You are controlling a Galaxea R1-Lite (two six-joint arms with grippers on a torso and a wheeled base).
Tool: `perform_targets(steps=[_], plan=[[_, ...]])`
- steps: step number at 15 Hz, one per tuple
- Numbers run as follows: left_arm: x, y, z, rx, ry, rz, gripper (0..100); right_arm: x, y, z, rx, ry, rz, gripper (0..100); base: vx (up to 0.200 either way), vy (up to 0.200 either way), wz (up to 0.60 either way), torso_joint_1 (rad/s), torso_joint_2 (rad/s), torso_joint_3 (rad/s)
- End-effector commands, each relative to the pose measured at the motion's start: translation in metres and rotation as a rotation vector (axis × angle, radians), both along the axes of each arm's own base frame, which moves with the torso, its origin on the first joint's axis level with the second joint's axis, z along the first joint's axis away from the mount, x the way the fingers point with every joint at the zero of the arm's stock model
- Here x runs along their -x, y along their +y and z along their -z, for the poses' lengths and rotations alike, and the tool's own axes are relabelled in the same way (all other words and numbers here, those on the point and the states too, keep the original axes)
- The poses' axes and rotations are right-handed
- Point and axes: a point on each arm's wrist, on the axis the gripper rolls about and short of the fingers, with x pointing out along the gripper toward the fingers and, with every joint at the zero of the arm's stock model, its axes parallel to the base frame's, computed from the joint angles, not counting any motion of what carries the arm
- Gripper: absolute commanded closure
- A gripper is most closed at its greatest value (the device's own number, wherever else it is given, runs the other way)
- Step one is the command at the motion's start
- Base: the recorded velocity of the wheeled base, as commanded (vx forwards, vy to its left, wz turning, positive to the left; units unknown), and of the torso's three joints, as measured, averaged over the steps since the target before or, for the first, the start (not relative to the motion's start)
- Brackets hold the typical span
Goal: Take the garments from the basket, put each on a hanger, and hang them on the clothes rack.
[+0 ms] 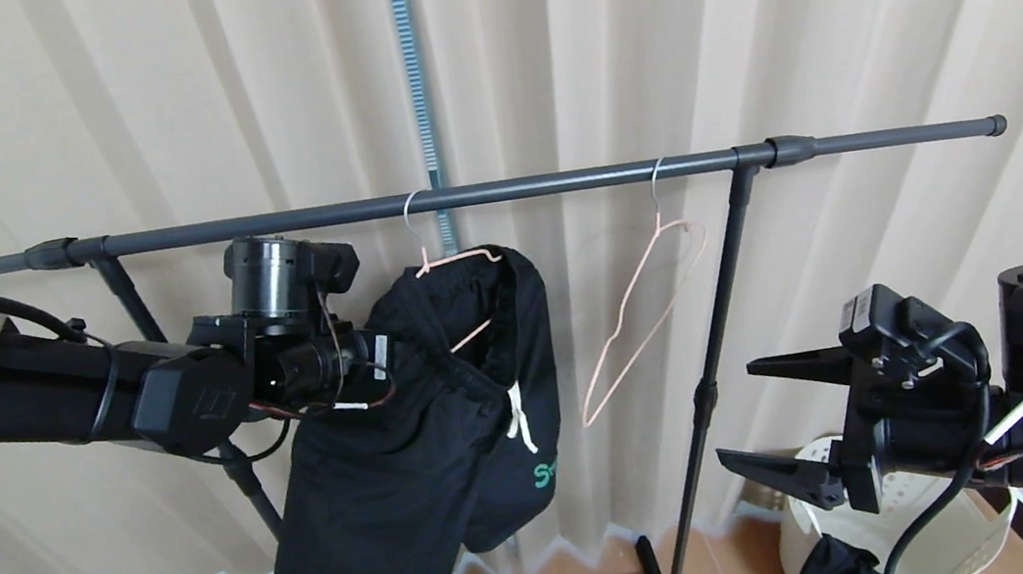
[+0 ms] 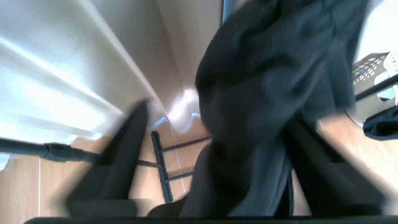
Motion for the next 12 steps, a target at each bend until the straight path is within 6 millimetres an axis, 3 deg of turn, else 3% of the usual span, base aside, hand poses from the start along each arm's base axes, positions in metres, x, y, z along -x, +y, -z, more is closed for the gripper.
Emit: perform_targets(steps=[1,7,8,10,11,12], plan=[[0.027,0.009,-0.017,0.002,-0.022,0.013,0,0.0,0.0,0.0,0.0,-0.002,-0.001,0,0.0,0.0,0.0,0.0,0.0,0.0],[0.082,0.028,-0.057,0.027,-0.117,0.023,0,0.012,-0.003,-0.016,-0.024,-0.067,-0.006,0,0.0,0.0,0.0,0.0,0.0,0.0],[0.103,0.035,-0.067,0.041,-0.148,0.031,0,0.021,-0.003,-0.025,-0.038,-0.106,-0.02,0,0.0,0.0,0.0,0.0,0.0,0.0],[0.121,0.04,-0.071,0.048,-0.167,0.035,0,0.032,-0.003,-0.035,-0.054,-0.145,-0.037,0,0.0,0.0,0.0,0.0,0.0,0.0],[0.156,0.051,-0.075,0.043,-0.197,0.052,0,0.053,-0.01,-0.055,-0.089,-0.24,-0.043,0,0.0,0.0,0.0,0.0,0.0,0.0],[0.174,0.057,-0.076,0.039,-0.205,0.056,0,0.063,-0.014,-0.061,-0.103,-0.277,-0.039,0,0.0,0.0,0.0,0.0,0.0,0.0]])
